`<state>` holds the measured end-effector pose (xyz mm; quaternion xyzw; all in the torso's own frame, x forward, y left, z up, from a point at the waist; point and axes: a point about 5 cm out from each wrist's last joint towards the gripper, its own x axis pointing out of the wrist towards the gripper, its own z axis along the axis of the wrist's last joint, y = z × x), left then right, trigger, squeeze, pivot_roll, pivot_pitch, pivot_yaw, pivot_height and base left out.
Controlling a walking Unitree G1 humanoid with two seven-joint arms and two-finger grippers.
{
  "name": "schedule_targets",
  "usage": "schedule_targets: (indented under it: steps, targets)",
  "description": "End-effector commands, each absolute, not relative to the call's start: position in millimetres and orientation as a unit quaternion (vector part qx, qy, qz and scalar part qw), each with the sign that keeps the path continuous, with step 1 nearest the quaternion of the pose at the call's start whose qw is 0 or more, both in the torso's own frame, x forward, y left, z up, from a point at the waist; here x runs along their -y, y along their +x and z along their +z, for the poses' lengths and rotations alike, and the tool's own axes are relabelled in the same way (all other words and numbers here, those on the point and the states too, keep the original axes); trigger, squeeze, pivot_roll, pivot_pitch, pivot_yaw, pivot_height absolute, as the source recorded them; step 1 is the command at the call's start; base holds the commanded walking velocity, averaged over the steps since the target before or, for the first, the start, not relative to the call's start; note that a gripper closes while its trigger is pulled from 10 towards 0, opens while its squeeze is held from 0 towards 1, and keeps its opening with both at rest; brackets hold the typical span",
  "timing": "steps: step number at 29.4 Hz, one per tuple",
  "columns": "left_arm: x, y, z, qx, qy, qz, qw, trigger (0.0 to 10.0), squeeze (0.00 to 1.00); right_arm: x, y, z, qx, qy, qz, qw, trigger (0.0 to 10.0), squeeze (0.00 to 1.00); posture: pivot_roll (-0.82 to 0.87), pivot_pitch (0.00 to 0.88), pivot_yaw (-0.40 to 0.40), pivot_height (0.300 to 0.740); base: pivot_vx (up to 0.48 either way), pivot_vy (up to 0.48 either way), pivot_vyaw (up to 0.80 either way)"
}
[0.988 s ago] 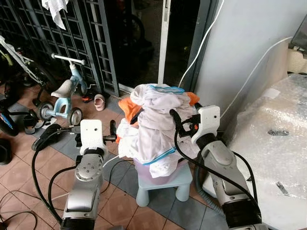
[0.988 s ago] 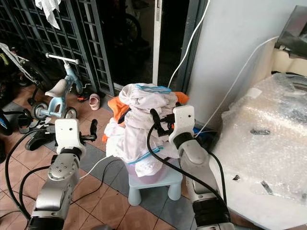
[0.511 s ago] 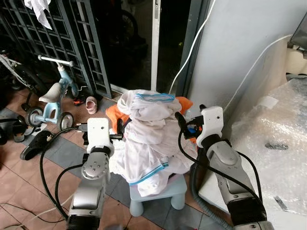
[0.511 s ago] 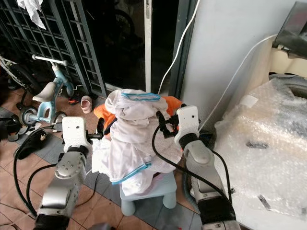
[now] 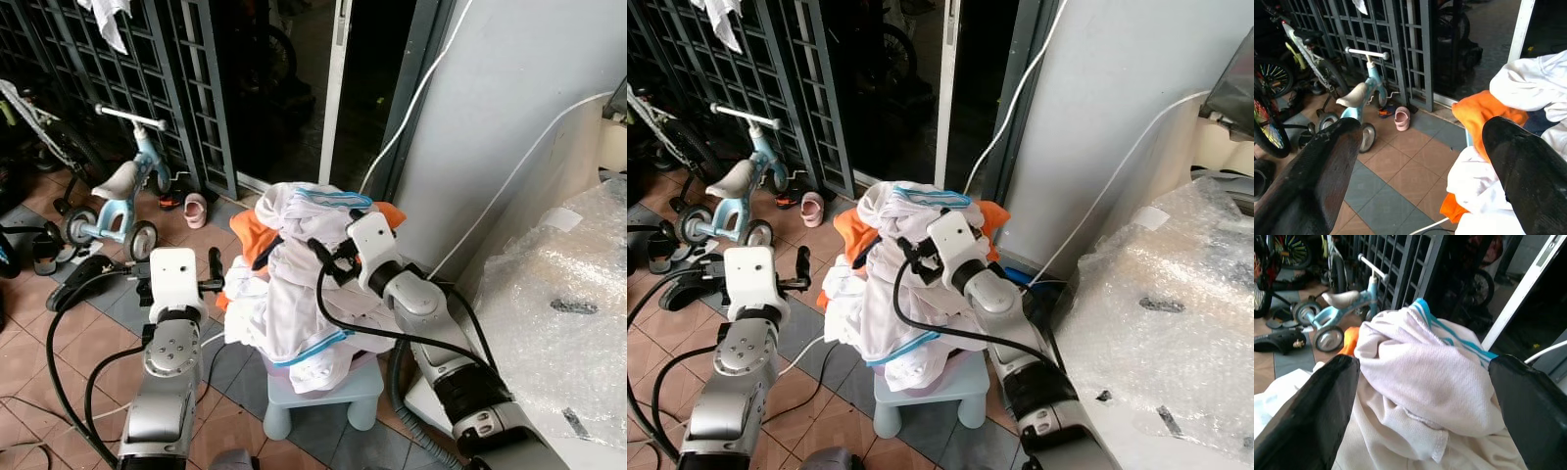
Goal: Clothes washing
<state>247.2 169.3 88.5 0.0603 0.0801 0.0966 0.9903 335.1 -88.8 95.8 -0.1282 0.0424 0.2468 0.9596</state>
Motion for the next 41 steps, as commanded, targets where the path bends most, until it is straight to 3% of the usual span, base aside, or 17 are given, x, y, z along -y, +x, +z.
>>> schedule_targets:
  steps: [1, 2, 3, 5, 6, 22, 41]
  targets:
    - [-172, 245, 94, -0.076, 0.065, 0.097, 0.990, 10.0, 0.00, 91, 341, 95, -0.053, -0.126, 0.231, 0.963, 10.0, 0.00, 0.05, 0.032, -0.030, 0.740, 0.000, 0.000, 0.00]
    - [-172, 244, 94, -0.077, 0.066, 0.098, 0.990, 10.0, 0.00, 91, 344, 94, -0.060, -0.125, 0.226, 0.964, 10.0, 0.00, 0.06, 0.037, -0.028, 0.740, 0.000, 0.000, 0.00]
    - [-175, 240, 95, -0.077, 0.075, 0.094, 0.990, 10.0, 0.00, 89, 352, 92, -0.081, -0.116, 0.217, 0.966, 7.5, 0.00, 0.07, 0.059, -0.027, 0.740, 0.000, 0.000, 0.00]
    - [-177, 237, 97, -0.077, 0.081, 0.092, 0.989, 10.0, 0.00, 88, 355, 90, -0.092, -0.113, 0.214, 0.966, 7.5, 0.00, 0.07, 0.062, -0.027, 0.740, 0.000, 0.000, 0.00]
    - [-178, 236, 97, -0.079, 0.083, 0.092, 0.989, 10.0, 0.00, 88, 357, 90, -0.100, -0.103, 0.210, 0.967, 0.0, 0.00, 0.08, 0.068, -0.026, 0.740, 0.000, 0.000, 0.00]
    - [-176, 237, 99, -0.082, 0.085, 0.095, 0.988, 10.0, 0.00, 90, 351, 61, -0.214, -0.034, 0.152, 0.964, 0.0, 0.00, 0.08, 0.058, -0.041, 0.740, 0.000, 0.000, 0.00]
    - [-172, 252, 89, -0.113, 0.046, 0.080, 0.989, 10.0, 0.00, 83, 348, 62, -0.200, -0.015, 0.212, 0.957, 0.0, 0.00, 0.05, 0.017, -0.038, 0.740, 0.000, 0.000, 0.00]
